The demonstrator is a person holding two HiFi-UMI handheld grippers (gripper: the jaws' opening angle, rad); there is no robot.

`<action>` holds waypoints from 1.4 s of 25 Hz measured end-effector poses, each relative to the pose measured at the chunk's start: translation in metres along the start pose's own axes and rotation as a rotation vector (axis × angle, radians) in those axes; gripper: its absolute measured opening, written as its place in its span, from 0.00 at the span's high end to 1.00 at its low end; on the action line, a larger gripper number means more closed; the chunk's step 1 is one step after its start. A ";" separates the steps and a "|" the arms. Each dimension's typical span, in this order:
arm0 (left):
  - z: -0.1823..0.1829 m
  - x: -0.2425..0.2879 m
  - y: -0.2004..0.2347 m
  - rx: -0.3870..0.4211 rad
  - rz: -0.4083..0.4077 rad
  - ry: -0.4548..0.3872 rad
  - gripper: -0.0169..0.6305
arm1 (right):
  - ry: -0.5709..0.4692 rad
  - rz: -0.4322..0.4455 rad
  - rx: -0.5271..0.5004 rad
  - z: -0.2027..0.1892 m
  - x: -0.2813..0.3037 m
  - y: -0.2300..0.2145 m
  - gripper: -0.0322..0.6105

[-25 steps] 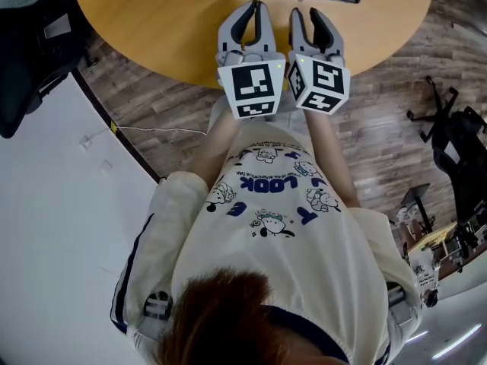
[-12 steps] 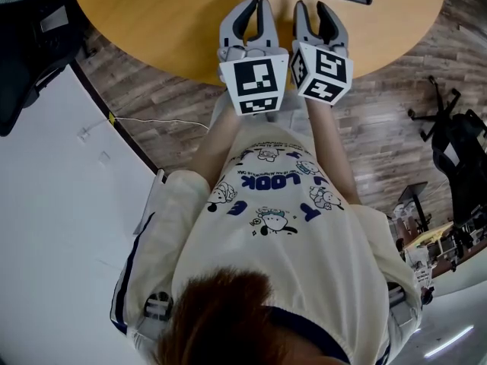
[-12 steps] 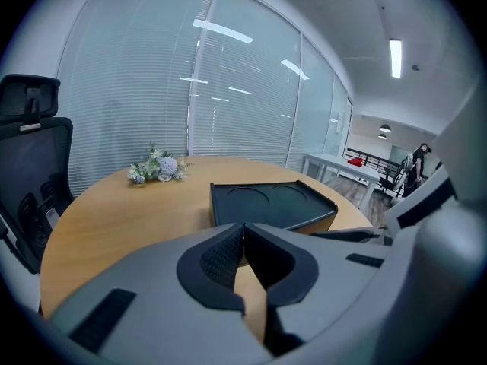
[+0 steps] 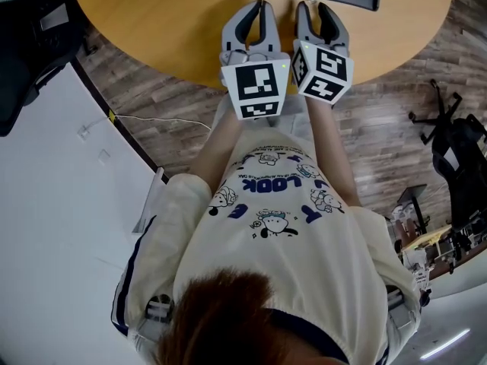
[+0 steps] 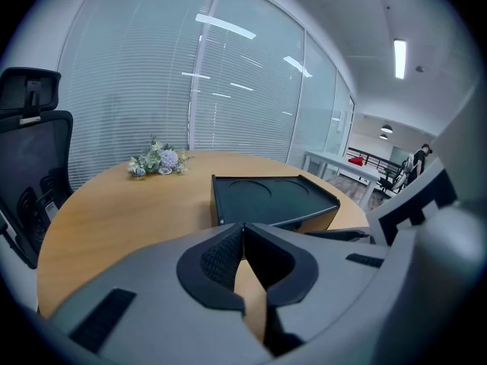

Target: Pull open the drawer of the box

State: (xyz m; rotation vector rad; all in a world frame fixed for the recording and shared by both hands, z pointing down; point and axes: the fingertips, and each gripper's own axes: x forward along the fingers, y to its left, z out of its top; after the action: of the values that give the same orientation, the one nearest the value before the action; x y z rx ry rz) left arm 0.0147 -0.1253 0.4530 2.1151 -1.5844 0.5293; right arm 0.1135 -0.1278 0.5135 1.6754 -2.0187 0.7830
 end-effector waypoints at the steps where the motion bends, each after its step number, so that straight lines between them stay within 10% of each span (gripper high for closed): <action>1: -0.001 0.000 0.000 -0.001 0.000 0.003 0.95 | 0.002 -0.003 -0.002 -0.001 0.001 -0.001 0.71; 35: 0.000 -0.005 0.007 0.000 0.007 -0.008 0.95 | 0.025 -0.016 -0.003 -0.010 0.002 -0.005 0.81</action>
State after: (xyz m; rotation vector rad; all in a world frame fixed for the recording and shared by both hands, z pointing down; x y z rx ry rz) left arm 0.0065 -0.1228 0.4508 2.1146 -1.5969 0.5237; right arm 0.1174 -0.1233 0.5231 1.6698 -1.9865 0.7918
